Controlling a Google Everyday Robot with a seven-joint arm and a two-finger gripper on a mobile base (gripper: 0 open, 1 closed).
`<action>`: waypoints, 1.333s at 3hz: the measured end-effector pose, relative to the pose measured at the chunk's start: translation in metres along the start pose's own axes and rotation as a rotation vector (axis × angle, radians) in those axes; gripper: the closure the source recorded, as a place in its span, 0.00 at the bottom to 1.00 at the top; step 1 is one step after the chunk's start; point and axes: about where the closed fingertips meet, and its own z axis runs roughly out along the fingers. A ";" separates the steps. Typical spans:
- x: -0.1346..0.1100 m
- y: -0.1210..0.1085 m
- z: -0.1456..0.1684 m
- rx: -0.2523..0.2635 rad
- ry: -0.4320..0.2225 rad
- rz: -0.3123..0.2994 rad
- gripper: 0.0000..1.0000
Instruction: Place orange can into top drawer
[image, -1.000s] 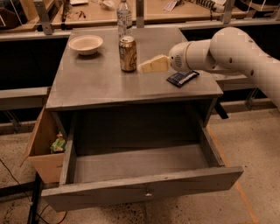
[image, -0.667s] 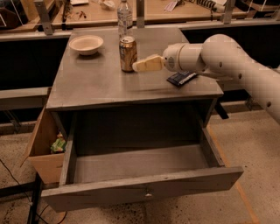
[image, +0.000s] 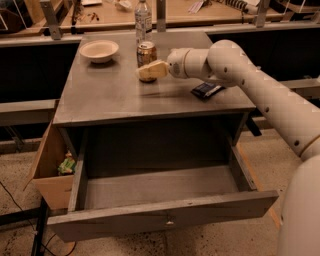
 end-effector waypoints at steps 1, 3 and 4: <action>-0.007 0.003 0.028 -0.054 -0.051 0.011 0.18; -0.009 0.008 0.023 -0.072 -0.040 0.027 0.64; -0.016 0.038 -0.015 -0.131 -0.021 0.034 0.88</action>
Offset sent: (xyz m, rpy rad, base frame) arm 0.0301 0.0388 -0.0014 0.1045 -0.0199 0.0746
